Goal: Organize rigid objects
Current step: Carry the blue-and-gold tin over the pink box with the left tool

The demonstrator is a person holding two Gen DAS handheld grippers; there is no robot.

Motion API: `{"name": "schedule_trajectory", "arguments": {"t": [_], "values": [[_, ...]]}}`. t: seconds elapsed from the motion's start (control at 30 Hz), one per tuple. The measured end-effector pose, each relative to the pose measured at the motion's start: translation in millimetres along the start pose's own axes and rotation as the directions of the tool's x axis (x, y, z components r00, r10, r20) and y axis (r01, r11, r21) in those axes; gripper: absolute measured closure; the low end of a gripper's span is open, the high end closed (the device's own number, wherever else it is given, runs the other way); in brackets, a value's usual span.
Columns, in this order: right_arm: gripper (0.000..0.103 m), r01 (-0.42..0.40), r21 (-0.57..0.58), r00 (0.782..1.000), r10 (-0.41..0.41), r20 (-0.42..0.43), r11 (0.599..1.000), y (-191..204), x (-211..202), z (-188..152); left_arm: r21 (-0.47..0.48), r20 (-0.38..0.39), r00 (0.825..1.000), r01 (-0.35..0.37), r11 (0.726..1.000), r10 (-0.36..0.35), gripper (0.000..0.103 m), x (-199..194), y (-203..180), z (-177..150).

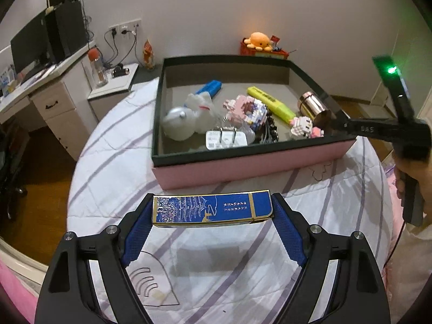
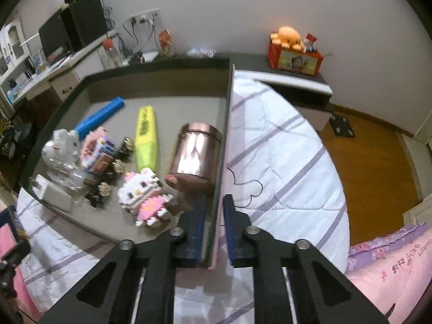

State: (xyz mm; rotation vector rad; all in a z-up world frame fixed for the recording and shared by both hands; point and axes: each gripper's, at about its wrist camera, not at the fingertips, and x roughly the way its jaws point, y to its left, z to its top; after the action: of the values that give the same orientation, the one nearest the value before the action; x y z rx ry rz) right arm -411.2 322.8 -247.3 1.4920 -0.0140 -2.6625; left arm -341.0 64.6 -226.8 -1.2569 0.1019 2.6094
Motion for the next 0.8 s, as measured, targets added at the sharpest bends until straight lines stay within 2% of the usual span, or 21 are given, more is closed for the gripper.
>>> {"name": "schedule_trajectory", "arguments": {"t": [0.1, 0.43, 0.8], "values": [[0.092, -0.003, -0.003, 1.0, 0.003, -0.02, 1.0, -0.9, 1.8, 0.4, -0.002, 0.012, 1.0, 0.017, 1.0, -0.017, 0.019, -6.4, 2.9, 3.7], [0.093, 0.025, -0.009, 0.999, -0.025, -0.029, 1.0, 3.1, 2.7, 0.6, -0.001, 0.053, 0.999, 0.007, 1.0, -0.007, 0.019, -16.2, 12.8, 30.3], [0.093, 0.019, 0.008, 0.999, -0.019, -0.037, 1.0, 3.6, 4.9, 1.3, 0.04, 0.046, 0.998, 0.032, 0.999, -0.034, 0.019, 2.3, -0.8, 74.8]]}}
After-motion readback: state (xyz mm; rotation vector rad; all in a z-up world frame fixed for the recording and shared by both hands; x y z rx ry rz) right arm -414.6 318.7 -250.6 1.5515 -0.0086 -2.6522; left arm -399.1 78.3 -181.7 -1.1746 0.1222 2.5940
